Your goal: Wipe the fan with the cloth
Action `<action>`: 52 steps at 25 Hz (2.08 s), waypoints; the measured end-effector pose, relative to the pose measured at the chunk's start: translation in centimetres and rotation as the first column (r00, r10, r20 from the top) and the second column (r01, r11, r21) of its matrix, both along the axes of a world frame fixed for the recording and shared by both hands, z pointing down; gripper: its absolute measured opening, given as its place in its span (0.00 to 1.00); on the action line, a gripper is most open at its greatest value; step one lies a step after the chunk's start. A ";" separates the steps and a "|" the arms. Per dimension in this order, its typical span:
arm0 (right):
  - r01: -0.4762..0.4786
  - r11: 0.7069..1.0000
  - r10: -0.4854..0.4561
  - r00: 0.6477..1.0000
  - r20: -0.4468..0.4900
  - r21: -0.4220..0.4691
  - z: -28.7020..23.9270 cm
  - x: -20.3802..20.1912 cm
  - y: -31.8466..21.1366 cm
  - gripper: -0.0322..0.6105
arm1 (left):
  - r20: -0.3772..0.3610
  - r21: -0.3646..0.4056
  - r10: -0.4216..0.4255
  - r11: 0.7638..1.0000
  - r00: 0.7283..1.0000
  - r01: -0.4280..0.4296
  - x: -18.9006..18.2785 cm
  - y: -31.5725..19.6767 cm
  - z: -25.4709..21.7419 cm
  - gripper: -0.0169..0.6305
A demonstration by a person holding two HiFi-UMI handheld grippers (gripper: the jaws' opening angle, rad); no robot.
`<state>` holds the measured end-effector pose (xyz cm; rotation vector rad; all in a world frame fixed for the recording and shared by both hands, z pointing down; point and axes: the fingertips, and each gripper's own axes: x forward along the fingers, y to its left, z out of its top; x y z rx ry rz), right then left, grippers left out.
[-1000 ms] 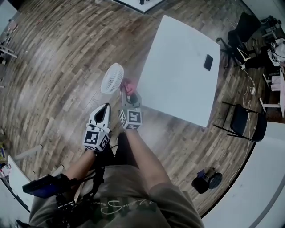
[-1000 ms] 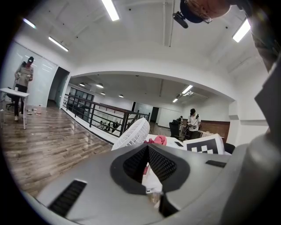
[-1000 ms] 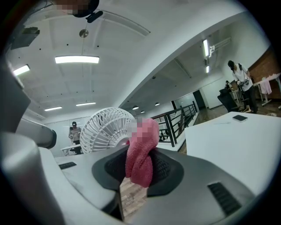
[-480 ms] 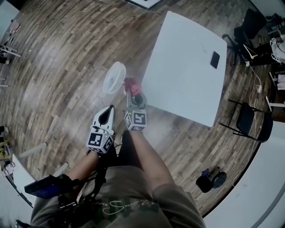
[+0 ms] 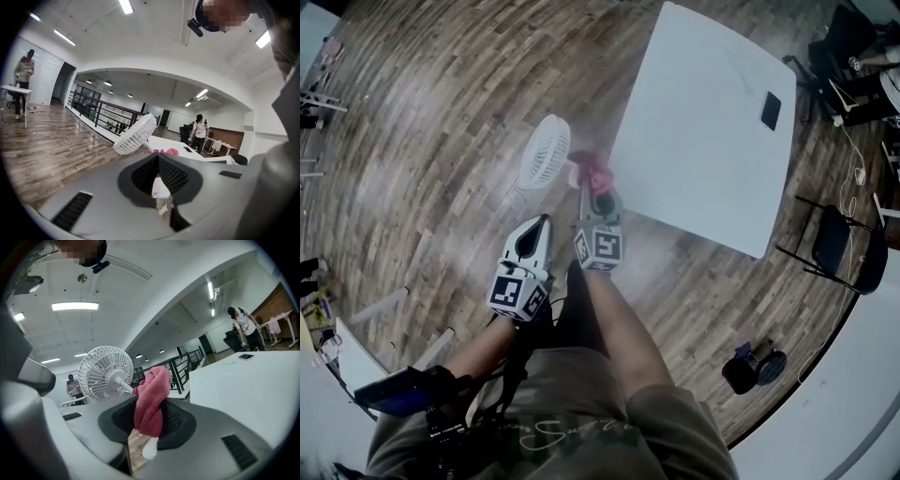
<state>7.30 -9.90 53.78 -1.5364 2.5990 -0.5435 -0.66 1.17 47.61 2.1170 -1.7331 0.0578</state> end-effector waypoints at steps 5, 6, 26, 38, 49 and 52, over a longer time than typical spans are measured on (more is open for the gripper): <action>-0.022 1.000 0.023 1.000 0.014 -0.021 1.4 0.5 0.2 0.22 | -0.006 -0.016 -0.004 1.000 1.000 0.004 -0.3 0.4 0.7 0.05; -0.027 0.999 0.028 1.000 0.015 -0.029 1.8 0.6 0.3 0.22 | -0.006 -0.021 -0.002 1.000 1.000 0.002 -0.3 0.5 0.9 0.05; -0.020 0.995 0.016 0.999 -0.045 -0.103 1.5 3.9 0.7 0.21 | -0.005 0.001 0.102 0.995 0.995 -0.102 -1.5 1.1 -0.2 0.05; 0.054 0.966 -0.022 0.992 0.126 -0.254 -6.8 3.3 5.7 0.21 | 0.027 0.080 0.321 0.943 0.947 -0.322 -1.4 -0.8 -4.2 0.05; 0.017 0.997 -0.018 1.000 -0.010 -0.070 -13.3 3.1 4.2 0.21 | 0.081 0.143 0.515 0.841 0.853 -0.521 3.0 -2.4 -6.1 0.05; 0.021 0.997 -0.022 1.000 -0.016 -0.069 -13.6 2.9 4.9 0.21 | 0.055 0.156 0.525 0.836 0.849 -0.526 3.5 -1.9 -6.4 0.05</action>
